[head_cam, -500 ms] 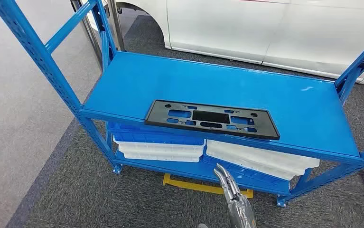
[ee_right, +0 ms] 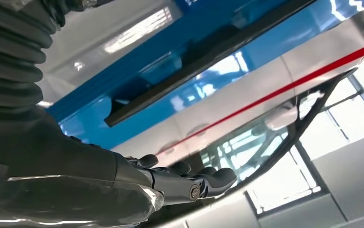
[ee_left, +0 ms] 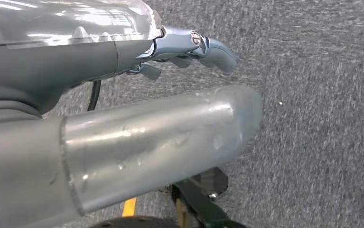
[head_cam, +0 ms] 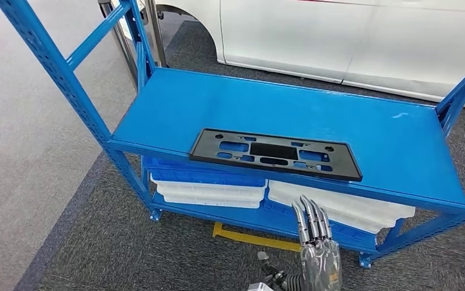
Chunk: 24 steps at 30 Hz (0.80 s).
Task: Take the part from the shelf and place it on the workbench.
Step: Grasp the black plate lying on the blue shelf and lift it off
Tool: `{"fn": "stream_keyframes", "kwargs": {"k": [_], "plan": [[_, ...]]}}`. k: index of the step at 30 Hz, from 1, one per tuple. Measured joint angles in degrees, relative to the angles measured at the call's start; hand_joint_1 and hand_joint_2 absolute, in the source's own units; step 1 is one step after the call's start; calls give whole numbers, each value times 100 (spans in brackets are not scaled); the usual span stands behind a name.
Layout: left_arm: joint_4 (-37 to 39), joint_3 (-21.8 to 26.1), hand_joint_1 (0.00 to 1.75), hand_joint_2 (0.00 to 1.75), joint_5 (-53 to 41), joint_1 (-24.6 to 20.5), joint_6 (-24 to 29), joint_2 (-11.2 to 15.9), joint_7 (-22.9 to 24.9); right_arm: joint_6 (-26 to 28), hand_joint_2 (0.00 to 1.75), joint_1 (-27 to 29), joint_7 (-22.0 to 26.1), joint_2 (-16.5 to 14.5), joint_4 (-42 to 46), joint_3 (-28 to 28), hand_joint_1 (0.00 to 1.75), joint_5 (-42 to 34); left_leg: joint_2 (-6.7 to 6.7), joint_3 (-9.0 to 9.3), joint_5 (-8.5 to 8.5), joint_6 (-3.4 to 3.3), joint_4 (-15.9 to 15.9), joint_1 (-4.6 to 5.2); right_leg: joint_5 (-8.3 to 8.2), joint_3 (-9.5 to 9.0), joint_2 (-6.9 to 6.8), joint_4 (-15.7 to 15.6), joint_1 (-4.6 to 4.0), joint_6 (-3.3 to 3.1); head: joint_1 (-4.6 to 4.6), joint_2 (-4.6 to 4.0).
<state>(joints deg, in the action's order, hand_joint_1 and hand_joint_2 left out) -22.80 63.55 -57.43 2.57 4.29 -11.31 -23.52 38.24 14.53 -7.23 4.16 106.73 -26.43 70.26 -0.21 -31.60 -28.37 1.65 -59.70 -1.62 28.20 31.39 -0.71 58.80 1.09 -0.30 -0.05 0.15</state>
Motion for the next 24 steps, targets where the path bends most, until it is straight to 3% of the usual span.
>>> {"fn": "stream_keyframes", "kwargs": {"k": [3, 5, 6, 8, 9, 10, 11, 12, 13, 15, 18, 20, 22, 24], "plan": [[-2, 125, 0, 0, -185, -32, -59, -3, 66, 14, 175, 1, -86, -150, -102, 322, 0, 745, -29, 19, -2, -158, 71, 26, 2, 20, 6, 21, -13, 99, 3, 0], [-2, 222, 0, 0, -290, -61, -105, 3, 92, 9, 175, -19, -174, -242, -200, 540, 0, 1248, -27, 15, 31, -241, 93, 24, 95, 60, 15, 127, 14, 147, 3, 0], [-2, 267, 0, 0, -327, -79, -131, 7, 95, 5, 175, -38, -209, -283, -263, 640, 0, 1444, -25, 10, 46, -280, 104, 22, 237, 153, 20, 336, 20, 163, 3, 0], [-2, 344, 0, 0, -376, -111, -183, 18, 98, -10, 175, -83, -272, -353, -414, 798, 0, 1720, -24, -11, 56, -325, 106, 39, 613, 485, 32, 1041, 20, 179, 3, 0], [-2, 374, 0, 0, -398, -123, -208, 23, 102, -21, 175, -104, -296, -381, -498, 856, 0, 1782, -24, -19, 57, -334, 106, 53, 743, 655, 37, 1389, 18, 180, 3, 0], [-2, 397, 0, 0, -418, -134, -235, 28, 110, -41, 175, -130, -323, -403, -583, 904, 0, 1818, -26, -20, 58, -337, 105, 68, 764, 755, 41, 1581, 16, 172, 3, 0], [-2, 420, 0, 0, -438, -144, -266, 34, 122, -66, 175, -168, -349, -421, -678, 950, 0, 1834, -29, -17, 58, -337, 105, 83, 676, 758, 44, 1570, 11, 152, 3, 0], [-1, 437, 0, 0, -463, -157, -295, 40, 136, -91, 175, -217, -375, -437, -774, 993, 0, 1837, -34, -7, 57, -337, 105, 97, 487, 649, 47, 1326, -3, 116, 3, 0], [0, 452, 0, 0, -487, -171, -323, 45, 149, -116, 175, -274, -396, -448, -866, 1029, 0, 1837, -41, 2, 55, -338, 105, 106, 264, 472, 57, 938, -25, 61, 3, 0], [14, 481, 0, 0, -545, -208, -369, 54, 168, -153, 175, -399, -420, -463, -1041, 1093, 0, 1838, -52, -4, 53, -322, 101, 122, 0, 167, 80, 261, -81, -49, 3, 0], [27, 524, 0, 0, -598, -243, -399, 79, 176, -191, 175, -518, -445, -471, -1221, 1143, 0, 1839, -59, -23, 66, -242, 120, 102, -32, 97, 86, 26, -131, -99, 4, 0], [28, 543, 0, 0, -610, -251, -402, 101, 176, -202, 175, -562, -459, -482, -1293, 1155, 0, 1841, -46, -35, 5, -180, 61, 98, -76, 52, 67, -68, -96, -114, 2, 0], [29, 550, 0, 0, -614, -259, -402, 124, 177, -211, 175, -597, -463, -503, -1353, 1160, 0, 1842, -29, -221, -266, -125, -368, 91, -113, 8, 36, -147, -56, -140, -1, 0], [31, 560, 0, 0, -625, -262, -412, 136, 180, -247, 175, -623, -469, -515, -1418, 1163, 0, 1842, -21, -558, -600, -71, -1076, 83, -110, 7, 12, -153, -58, -161, -2, 0]]}}
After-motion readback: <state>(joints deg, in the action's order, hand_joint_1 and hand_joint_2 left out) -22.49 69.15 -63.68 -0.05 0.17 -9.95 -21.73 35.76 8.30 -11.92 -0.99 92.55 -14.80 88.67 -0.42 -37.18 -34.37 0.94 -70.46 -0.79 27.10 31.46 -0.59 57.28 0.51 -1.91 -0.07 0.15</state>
